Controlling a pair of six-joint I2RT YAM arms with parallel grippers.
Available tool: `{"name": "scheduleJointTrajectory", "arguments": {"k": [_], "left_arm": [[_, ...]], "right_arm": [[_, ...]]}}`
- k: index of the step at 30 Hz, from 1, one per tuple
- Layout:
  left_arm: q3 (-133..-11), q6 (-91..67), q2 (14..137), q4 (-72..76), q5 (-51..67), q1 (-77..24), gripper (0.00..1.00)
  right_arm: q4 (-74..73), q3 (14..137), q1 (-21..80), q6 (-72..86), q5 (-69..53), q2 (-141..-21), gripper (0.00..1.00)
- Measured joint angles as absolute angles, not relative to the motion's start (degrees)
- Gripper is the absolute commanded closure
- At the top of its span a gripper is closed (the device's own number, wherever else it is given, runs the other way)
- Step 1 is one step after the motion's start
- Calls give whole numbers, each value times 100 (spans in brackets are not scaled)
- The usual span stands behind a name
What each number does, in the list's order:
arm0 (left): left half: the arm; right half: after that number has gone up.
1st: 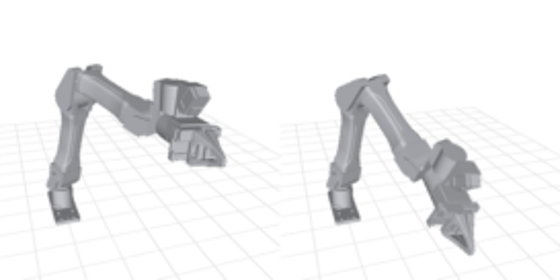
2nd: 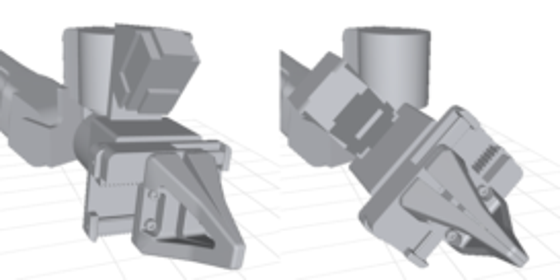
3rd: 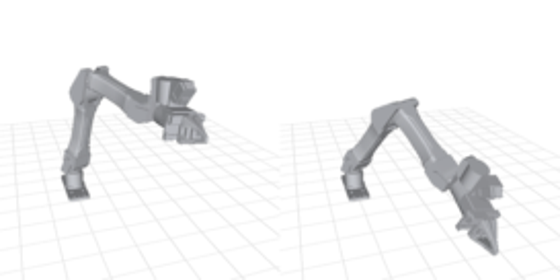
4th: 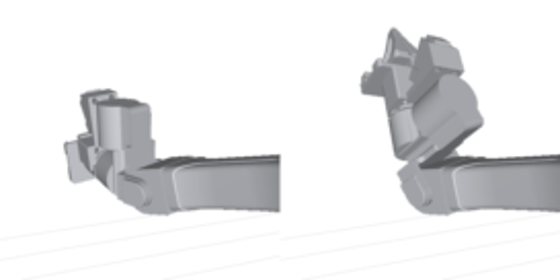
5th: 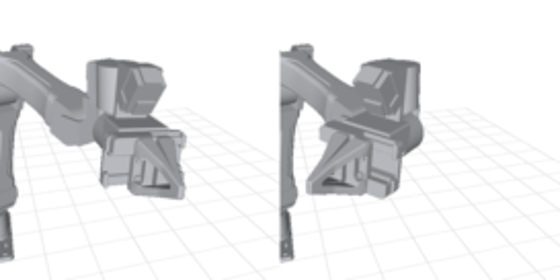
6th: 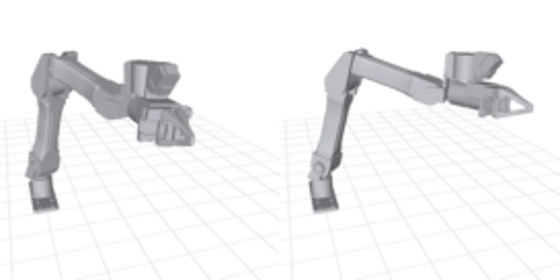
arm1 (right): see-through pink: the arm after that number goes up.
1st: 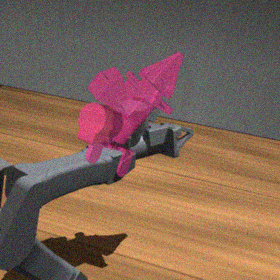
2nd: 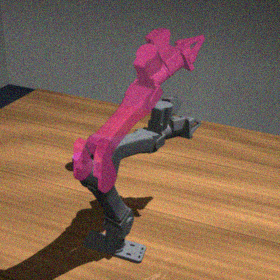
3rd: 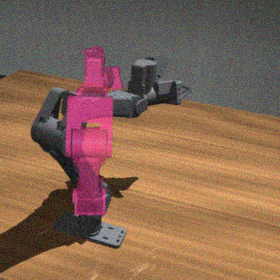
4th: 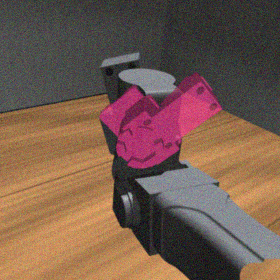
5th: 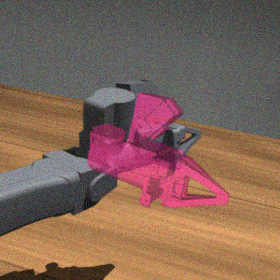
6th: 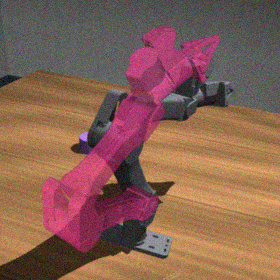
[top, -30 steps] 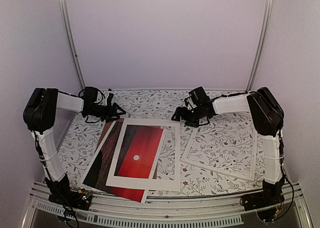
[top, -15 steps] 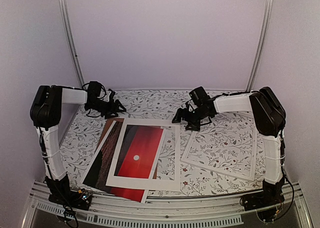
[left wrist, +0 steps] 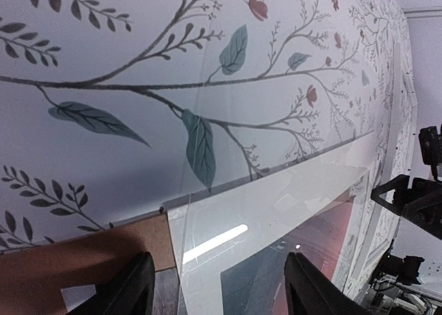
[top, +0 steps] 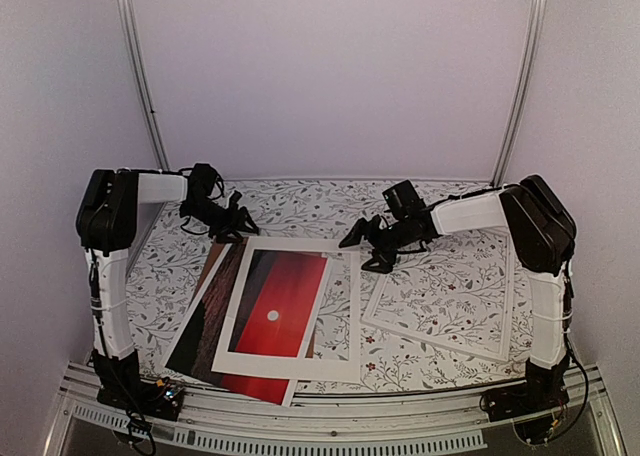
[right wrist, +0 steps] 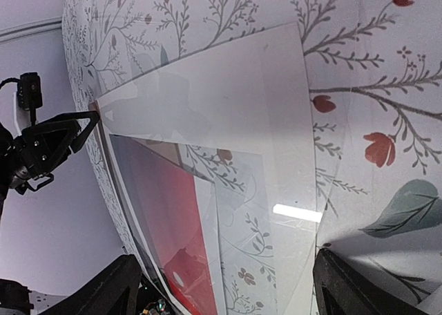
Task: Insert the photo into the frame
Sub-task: Pick up the glass panel from the mat board.
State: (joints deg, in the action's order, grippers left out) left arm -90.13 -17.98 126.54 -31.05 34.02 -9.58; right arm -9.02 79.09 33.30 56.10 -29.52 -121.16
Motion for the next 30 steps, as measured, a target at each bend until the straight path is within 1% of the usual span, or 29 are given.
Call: {"name": "scheduleJointTrajectory", "arguments": {"k": [9,22,30], "left_arm": [[-9098,-1671,12656,-3553,3411,-1087,37],[-8967,-1669,12652,-3367,3594,-1105,45],[-8685,-1734,12643,-3105,4281,-1153,45]], "right_arm": [[-449,7721,3330,6252,-3234,-12116,10],[-226,7603,3306,6556,-3341,-12114,11],[-198,7599,3299,6549,-3336,-12112,11]]}}
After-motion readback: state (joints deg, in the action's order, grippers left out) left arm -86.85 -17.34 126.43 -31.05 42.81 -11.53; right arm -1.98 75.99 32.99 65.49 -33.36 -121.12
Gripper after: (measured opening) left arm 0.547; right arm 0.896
